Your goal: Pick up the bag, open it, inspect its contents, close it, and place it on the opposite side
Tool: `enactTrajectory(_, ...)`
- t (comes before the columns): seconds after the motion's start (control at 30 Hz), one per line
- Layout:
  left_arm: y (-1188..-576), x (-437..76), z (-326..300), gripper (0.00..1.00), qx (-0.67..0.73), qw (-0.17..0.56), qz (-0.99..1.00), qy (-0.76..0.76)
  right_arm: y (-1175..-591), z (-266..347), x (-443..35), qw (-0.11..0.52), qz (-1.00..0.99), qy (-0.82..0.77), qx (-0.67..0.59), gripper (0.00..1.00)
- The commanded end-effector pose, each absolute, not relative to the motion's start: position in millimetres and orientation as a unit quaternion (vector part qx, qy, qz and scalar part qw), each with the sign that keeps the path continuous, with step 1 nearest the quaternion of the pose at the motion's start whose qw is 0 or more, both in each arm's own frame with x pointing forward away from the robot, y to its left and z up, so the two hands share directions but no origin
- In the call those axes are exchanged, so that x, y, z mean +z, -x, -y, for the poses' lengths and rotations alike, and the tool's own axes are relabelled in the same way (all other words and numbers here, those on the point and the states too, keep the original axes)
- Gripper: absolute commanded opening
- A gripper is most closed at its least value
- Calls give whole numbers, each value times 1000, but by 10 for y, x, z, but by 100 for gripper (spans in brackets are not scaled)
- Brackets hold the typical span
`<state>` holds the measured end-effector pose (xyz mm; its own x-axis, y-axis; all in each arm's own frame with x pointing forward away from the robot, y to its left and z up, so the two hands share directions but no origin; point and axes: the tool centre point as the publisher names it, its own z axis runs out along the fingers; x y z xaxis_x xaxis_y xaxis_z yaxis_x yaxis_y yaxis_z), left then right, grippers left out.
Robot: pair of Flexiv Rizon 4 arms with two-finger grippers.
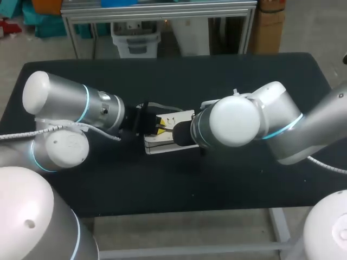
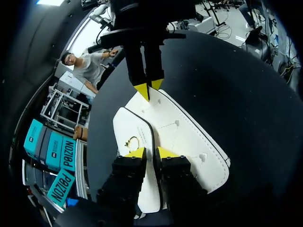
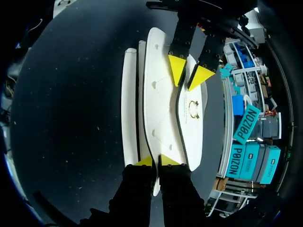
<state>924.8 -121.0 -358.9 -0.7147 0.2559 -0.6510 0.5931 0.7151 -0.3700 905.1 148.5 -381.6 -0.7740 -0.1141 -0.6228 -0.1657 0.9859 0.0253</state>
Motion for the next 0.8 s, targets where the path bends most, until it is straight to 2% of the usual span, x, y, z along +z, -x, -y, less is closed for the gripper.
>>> enactTrajectory(0.03, -9254, -3530, 1157, 45, -313, 304, -868, -237, -9055, -1480, -3838, 329, -940, 74, 40, 0)
enactTrajectory(0.1, -9265, -3481, 1150, 44, -326, 306, -863, -233, -9055, -1480, -3838, 329, -940, 74, 40, 0)
enactTrajectory(0.17, -9271, -3465, 1150, 36, -332, 308, -861, -230, -9055, -1480, -3838, 329, -940, 74, 40, 0)
enactTrajectory(0.3, -9295, -3440, 1145, 38, -355, 304, -856, -222, -9055, -1480, -3838, 329, -940, 74, 40, 0)
enactTrajectory(0.6, -9282, -3413, 1075, 49, -379, 270, -851, -243, -9055, -1480, -3838, 329, -940, 74, 40, 0)
enactTrajectory(0.67, -9255, -3391, 1046, 55, -389, 263, -847, -248, -9055, -1480, -3838, 329, -940, 74, 40, 0)
enactTrajectory(0.8, -9203, -3312, 986, 55, -411, 255, -838, -254, -9055, -1480, -3838, 329, -940, 74, 40, 0)
